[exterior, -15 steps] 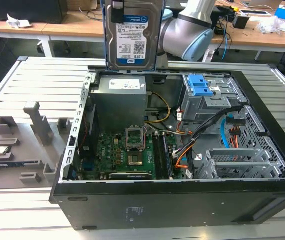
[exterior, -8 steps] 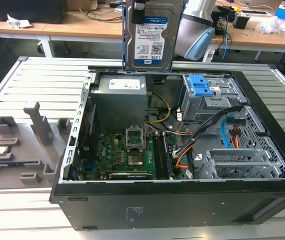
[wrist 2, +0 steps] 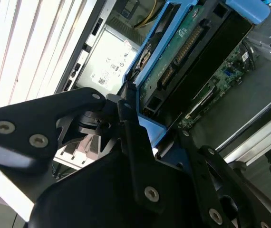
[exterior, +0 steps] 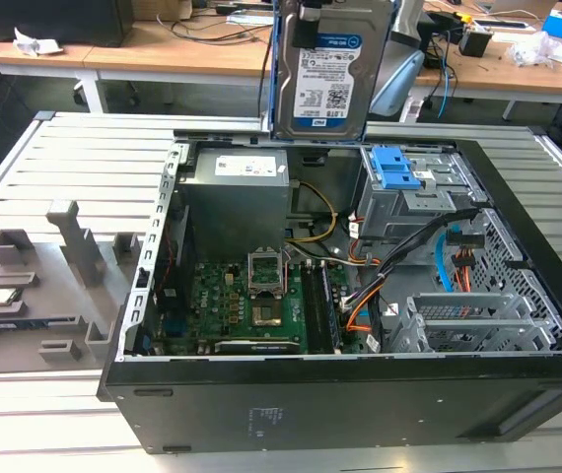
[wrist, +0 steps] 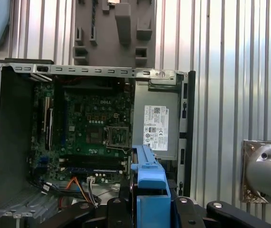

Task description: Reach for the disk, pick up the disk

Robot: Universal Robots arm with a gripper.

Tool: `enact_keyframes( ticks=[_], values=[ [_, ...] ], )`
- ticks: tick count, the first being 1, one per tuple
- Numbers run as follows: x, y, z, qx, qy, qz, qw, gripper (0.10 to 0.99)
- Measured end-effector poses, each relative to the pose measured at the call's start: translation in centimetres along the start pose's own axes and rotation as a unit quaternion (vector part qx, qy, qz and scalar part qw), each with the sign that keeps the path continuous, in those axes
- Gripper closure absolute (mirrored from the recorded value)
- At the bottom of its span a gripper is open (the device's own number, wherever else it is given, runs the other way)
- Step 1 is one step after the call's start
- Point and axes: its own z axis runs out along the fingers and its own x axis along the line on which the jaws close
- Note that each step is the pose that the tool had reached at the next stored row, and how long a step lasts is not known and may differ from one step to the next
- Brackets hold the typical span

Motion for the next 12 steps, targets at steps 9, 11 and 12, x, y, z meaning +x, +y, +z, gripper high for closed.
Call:
enact_keyframes(
  ticks=[9,11,12],
  values=[
    [0.42,-0.60,-0.02,-0.0001,0.0000,0.000,1.0000,0.718],
    [0.99,-0.58,-0.01,-0.0001,0.0000,0.000,1.0000,0.718],
    [1.16,-0.57,-0.01,-0.0001,0.0000,0.000,1.0000,0.718]
  ],
)
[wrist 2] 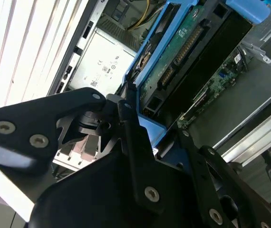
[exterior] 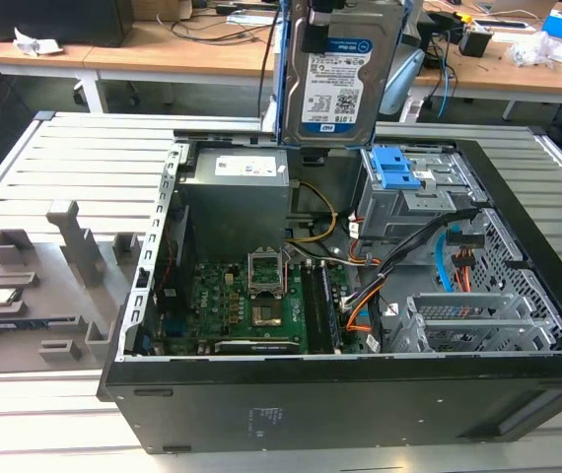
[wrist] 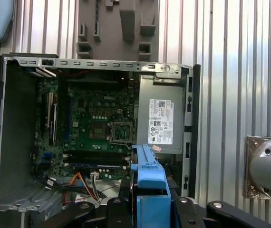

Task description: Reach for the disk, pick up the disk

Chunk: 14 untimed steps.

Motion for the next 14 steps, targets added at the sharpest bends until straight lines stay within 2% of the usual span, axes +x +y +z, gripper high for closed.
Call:
enact_keyframes(
  ticks=[3,12,14],
  values=[
    [0.85,0.03,0.01,0.0000,0.0000,0.000,1.0000,0.718],
    [4.62,0.18,0.06,0.0000,0.0000,0.000,1.0000,0.718],
    [5.01,0.19,0.06,0.0000,0.0000,0.000,1.0000,0.718]
  ],
)
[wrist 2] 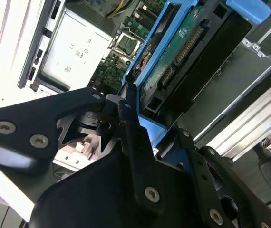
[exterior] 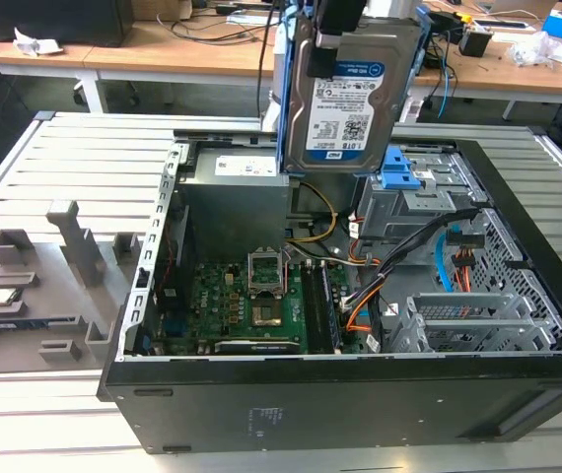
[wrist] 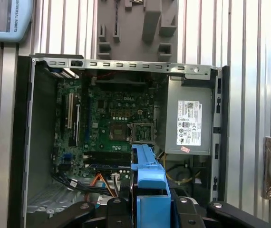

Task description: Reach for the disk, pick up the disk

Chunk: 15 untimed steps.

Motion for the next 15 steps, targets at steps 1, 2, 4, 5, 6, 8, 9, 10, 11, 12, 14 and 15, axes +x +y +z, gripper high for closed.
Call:
enact_keyframes(
  ticks=[1,2,4,5,6,8,9,10,11,12,14,15],
  values=[
    [0.29,0.01,0.01,0.0000,-0.0001,0.000,1.0000,0.718],
    [0.46,0.02,0.01,0.0000,0.0000,0.000,1.0000,0.718],
    [0.96,0.04,0.01,0.0000,0.0000,0.000,1.0000,0.718],
    [1.17,0.04,0.02,0.0000,0.0000,0.000,1.0000,0.718],
    [1.50,0.06,0.02,0.0000,0.0000,0.000,1.0000,0.718],
    [1.92,0.07,0.03,0.0000,0.0000,0.000,1.0000,0.718],
    [2.11,0.08,0.03,0.0000,0.0000,0.000,1.0000,0.718],
    [2.28,0.08,0.03,0.0000,0.0000,0.000,1.0000,0.718],
    [2.58,0.10,0.03,0.0000,0.0000,0.000,1.0000,0.718],
    [2.94,0.11,0.04,0.0000,-0.0001,0.000,1.0000,0.718],
    [3.63,0.14,0.05,0.0000,0.0000,0.000,1.0000,0.718],
    [3.80,0.14,0.05,0.0000,0.0000,0.000,1.0000,0.718]
  ],
)
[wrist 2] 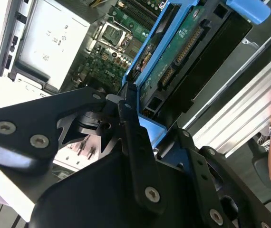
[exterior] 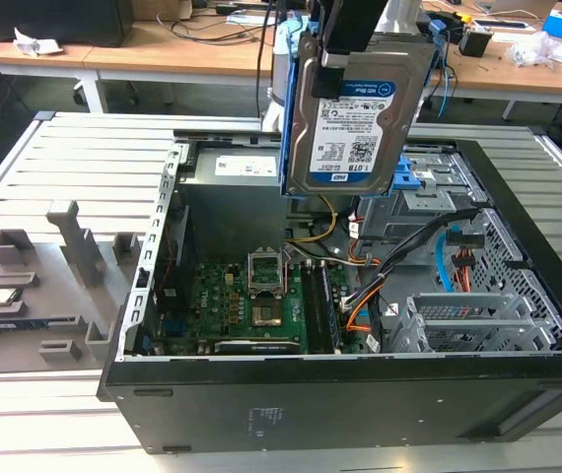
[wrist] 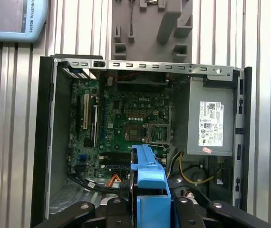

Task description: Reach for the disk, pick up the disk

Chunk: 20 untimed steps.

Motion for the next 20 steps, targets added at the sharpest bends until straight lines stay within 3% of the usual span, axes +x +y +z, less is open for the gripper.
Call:
enact_keyframes(
  ticks=[6,20],
  values=[
    [1.74,0.06,0.02,0.0000,0.0000,0.000,1.0000,0.718],
    [4.69,0.17,0.06,0.0000,0.0000,0.000,1.0000,0.718]
  ],
)
